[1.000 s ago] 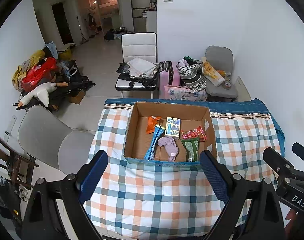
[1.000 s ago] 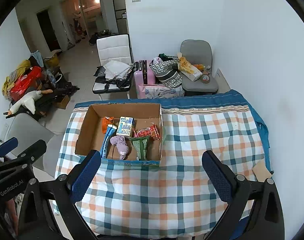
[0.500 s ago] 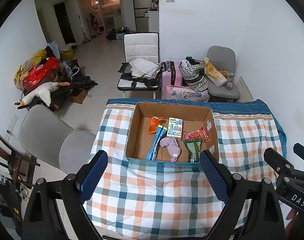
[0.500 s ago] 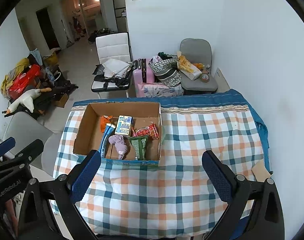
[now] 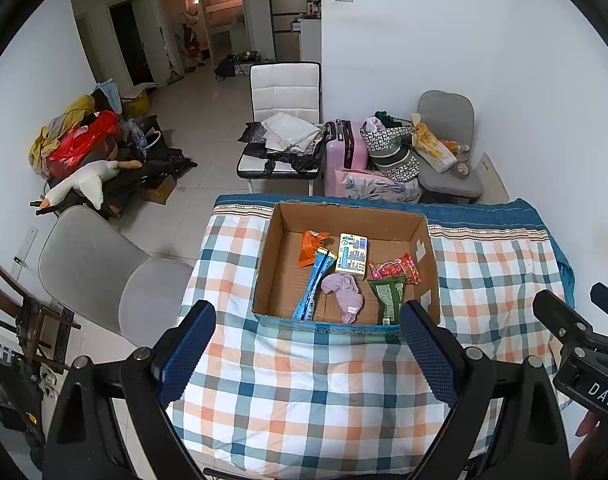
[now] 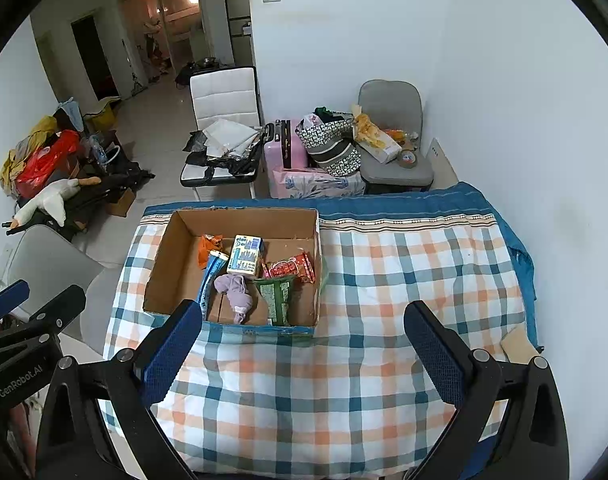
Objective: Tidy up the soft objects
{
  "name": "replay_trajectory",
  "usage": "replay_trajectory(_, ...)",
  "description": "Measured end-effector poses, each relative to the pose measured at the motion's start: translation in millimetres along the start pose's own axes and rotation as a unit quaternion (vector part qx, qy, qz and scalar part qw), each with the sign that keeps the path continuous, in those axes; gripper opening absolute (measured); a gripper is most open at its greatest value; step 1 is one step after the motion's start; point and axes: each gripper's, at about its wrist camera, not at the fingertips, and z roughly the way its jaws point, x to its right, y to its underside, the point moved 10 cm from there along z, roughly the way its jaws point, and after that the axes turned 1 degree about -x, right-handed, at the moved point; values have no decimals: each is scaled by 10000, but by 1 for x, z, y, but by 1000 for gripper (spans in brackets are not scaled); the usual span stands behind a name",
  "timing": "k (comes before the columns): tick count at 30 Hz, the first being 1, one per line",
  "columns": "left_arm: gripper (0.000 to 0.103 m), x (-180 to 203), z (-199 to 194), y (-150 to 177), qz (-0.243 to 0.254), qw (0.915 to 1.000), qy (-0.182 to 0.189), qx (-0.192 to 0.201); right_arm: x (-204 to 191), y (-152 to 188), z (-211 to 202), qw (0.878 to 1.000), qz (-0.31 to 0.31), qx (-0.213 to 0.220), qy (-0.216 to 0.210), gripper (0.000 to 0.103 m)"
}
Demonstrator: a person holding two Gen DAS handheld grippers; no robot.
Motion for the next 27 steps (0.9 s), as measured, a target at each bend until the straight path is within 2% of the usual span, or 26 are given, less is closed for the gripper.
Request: replay_trajectory(27,94,-7,10,3,-51,9999,-48,-82,0,-5,12,10000,-44,-52,30,103)
